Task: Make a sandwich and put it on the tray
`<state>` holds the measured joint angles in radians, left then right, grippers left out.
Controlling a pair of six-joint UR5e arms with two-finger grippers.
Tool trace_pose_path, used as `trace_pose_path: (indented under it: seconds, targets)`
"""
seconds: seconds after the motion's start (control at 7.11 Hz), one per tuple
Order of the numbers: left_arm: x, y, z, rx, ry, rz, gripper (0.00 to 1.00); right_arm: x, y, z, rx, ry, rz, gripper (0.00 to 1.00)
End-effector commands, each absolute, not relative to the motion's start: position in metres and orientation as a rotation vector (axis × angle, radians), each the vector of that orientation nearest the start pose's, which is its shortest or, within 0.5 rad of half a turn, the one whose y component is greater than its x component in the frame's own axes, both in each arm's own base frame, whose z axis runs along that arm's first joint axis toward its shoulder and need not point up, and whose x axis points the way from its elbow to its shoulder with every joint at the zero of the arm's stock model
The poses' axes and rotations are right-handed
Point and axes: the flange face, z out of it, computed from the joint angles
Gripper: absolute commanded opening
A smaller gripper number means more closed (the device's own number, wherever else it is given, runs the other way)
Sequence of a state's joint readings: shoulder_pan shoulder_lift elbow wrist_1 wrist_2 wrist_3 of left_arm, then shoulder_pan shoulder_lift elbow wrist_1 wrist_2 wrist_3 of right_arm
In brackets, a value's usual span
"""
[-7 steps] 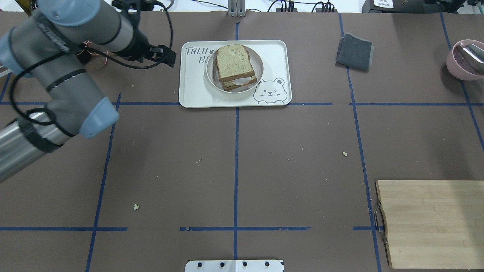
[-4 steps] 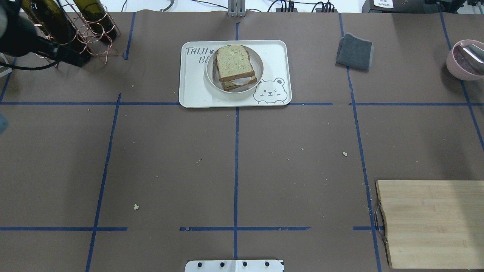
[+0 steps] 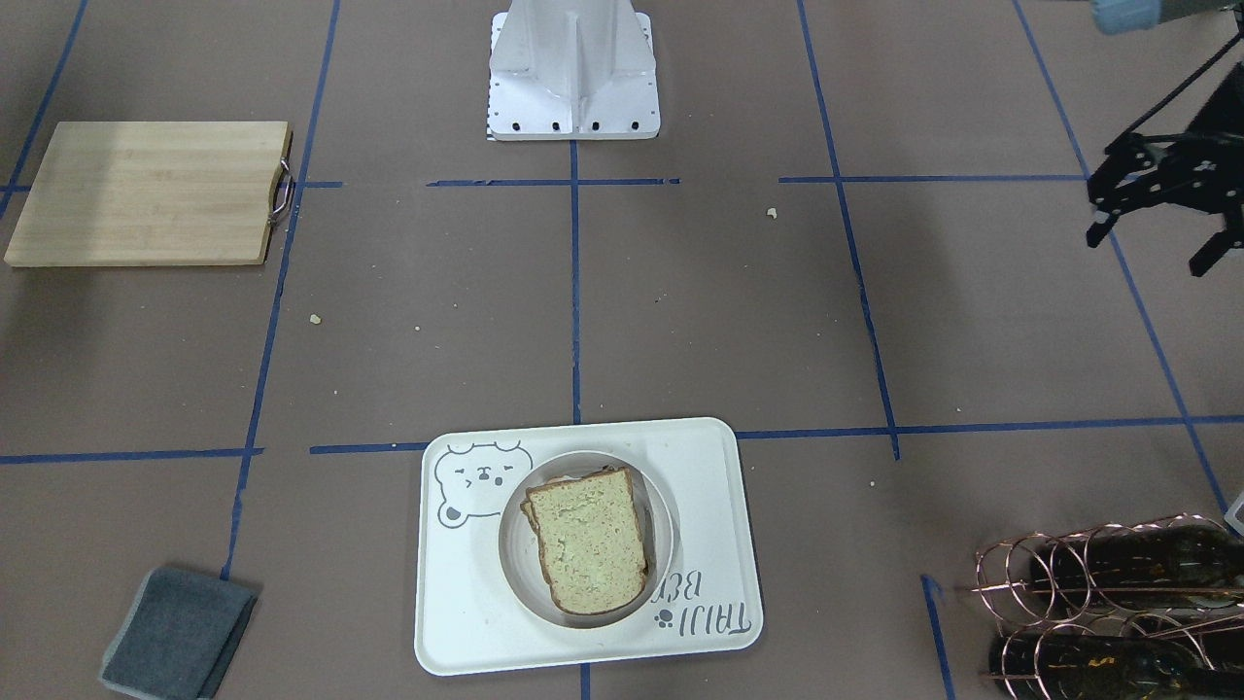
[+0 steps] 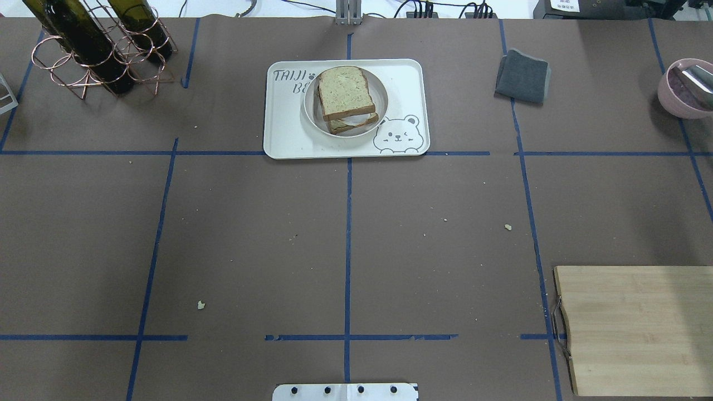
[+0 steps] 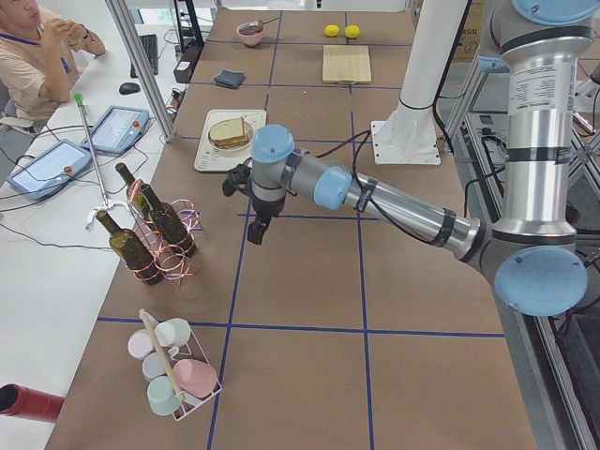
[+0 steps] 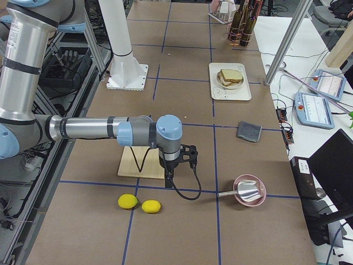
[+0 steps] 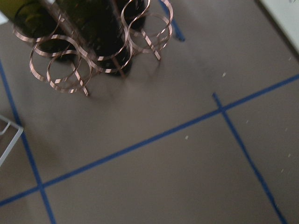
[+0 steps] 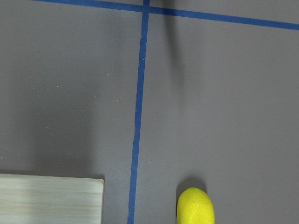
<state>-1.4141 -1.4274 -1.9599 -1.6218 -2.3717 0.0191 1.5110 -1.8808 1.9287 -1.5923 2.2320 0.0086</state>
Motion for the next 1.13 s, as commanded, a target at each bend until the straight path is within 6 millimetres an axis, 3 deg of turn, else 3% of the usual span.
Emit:
trace_pose_path:
  seconds: [0.0, 0.14, 0.28, 0.99]
  targets:
    - [-0.026, -0.387, 0.604, 0.118, 0.818, 0.226, 1.00, 0.050, -0.367, 0.625, 0.001, -0.662, -0.057, 1.00]
    - [-0.040, -0.364, 0.622, 0.098, 0.816, 0.208, 1.00, 0.050, -0.367, 0.625, 0.001, -0.662, -0.057, 1.00]
    - [-0.045, -0.359, 0.625, 0.078, 0.810, 0.187, 1.00, 0.050, -0.367, 0.624, 0.002, -0.662, -0.057, 1.00]
    - [-0.063, -0.363, 0.624, 0.090, 0.716, 0.163, 1.00, 0.057, -0.362, 0.627, 0.003, -0.661, -0.039, 1.00]
